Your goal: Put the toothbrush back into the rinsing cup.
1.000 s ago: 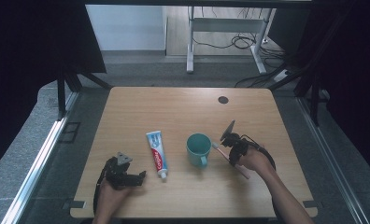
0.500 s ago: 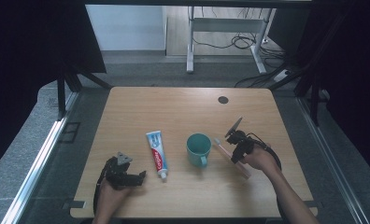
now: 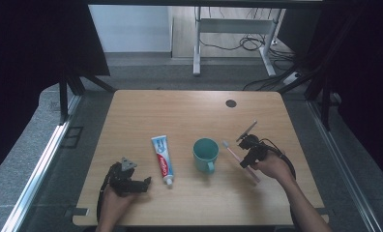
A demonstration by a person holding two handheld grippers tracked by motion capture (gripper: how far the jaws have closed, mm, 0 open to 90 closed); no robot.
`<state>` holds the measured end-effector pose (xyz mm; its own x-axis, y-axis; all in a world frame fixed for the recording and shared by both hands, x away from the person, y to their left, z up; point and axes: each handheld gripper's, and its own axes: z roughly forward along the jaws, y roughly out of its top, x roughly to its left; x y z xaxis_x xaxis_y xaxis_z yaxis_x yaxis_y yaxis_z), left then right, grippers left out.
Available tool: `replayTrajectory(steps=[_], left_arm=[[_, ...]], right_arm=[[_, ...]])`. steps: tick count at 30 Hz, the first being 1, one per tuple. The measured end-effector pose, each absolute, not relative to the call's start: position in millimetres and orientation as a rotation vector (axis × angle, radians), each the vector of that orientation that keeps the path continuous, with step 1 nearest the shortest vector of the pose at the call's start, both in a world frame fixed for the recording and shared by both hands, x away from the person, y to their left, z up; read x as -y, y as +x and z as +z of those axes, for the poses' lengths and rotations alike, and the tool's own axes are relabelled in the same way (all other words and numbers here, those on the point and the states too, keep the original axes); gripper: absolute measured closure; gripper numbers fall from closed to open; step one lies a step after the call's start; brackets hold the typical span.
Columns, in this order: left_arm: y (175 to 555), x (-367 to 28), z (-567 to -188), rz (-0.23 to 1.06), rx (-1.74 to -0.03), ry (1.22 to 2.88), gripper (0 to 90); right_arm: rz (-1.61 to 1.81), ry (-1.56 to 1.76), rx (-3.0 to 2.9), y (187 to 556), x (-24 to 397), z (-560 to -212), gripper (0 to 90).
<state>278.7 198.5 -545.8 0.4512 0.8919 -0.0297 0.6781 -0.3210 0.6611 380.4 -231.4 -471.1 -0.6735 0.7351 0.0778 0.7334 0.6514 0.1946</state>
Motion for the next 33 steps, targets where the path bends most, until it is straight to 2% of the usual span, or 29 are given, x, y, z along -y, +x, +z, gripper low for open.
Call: replayTrajectory(steps=[33], left_arm=[[279, -198, -546, 0.460, -1.307, 2.098, 0.2]], right_arm=[[0.756, 1.208, -2.691, 360, 250, -444, 78.5]])
